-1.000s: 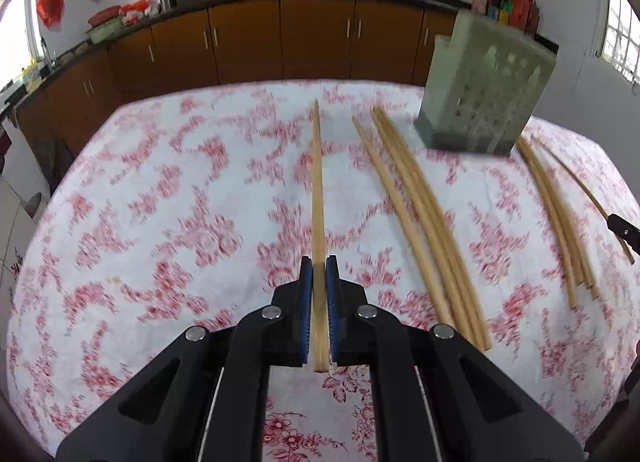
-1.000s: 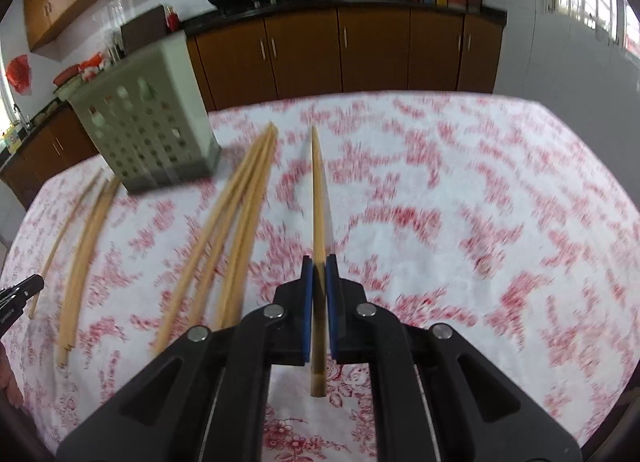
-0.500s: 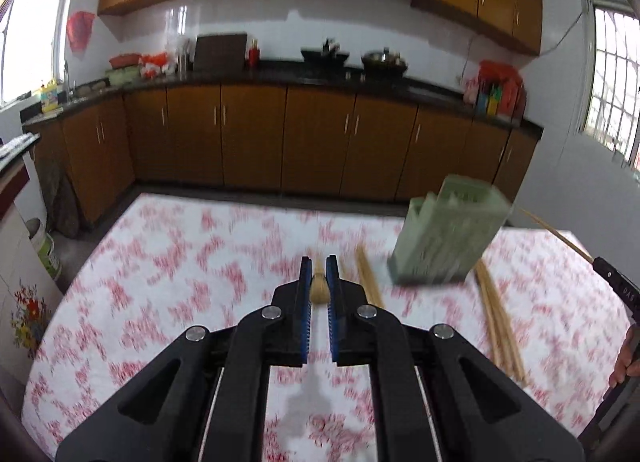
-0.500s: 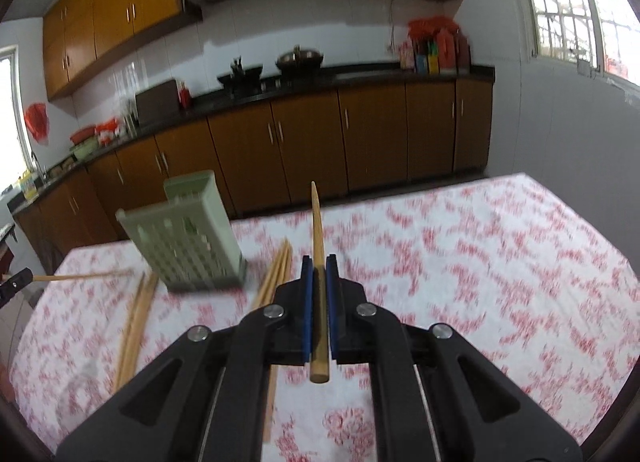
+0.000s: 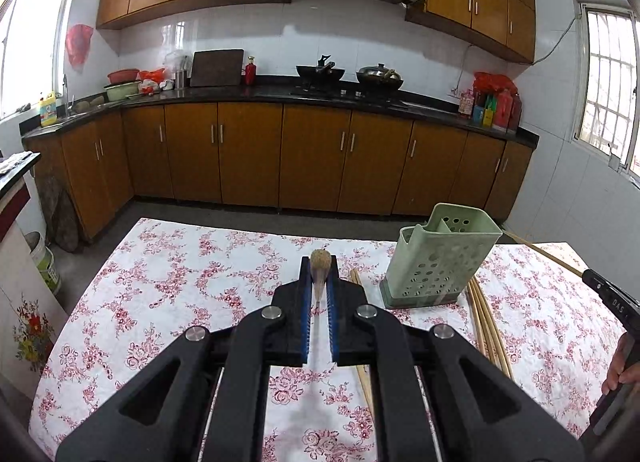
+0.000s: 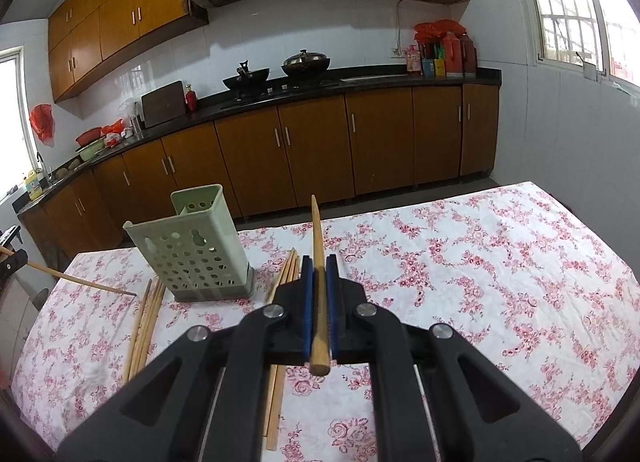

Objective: Organize utensils
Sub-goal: 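Lift both chopsticks upright and carry them above the green holder with both tools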

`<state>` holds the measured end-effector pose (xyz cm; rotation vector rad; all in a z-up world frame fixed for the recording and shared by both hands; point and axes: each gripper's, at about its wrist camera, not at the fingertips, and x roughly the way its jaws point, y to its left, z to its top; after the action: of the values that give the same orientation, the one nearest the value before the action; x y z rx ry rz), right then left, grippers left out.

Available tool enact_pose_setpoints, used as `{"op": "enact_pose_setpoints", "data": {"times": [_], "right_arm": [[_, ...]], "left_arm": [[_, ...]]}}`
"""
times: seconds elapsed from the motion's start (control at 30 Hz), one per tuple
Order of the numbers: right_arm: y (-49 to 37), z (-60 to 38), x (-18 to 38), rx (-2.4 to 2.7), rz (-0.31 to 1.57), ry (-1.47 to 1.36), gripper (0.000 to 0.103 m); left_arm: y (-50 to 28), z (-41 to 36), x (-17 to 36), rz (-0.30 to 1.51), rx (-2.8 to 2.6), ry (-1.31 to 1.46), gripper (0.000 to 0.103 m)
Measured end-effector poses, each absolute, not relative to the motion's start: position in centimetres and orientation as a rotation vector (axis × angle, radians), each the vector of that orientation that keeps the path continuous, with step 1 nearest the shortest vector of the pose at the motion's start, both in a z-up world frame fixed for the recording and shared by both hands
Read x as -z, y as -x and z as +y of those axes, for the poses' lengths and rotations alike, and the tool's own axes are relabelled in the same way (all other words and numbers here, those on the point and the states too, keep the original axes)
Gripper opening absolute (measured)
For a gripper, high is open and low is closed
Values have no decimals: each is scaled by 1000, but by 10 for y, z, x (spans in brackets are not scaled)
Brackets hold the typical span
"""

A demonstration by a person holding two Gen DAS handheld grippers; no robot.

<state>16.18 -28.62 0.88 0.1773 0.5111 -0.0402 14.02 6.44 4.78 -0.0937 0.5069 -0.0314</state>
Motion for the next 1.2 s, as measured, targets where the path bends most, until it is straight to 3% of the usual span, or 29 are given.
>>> {"op": "enact_pose_setpoints", "data": {"times": [0.67,1.2], "right_arm": [[-163,-290,22,32,589,-207,8],[-167,-298,-45,1,431,-230,7]], "left_arm": [[-138,66,-46,510,32,112,7],[-139,59,-69,456,39,76,7]]}}
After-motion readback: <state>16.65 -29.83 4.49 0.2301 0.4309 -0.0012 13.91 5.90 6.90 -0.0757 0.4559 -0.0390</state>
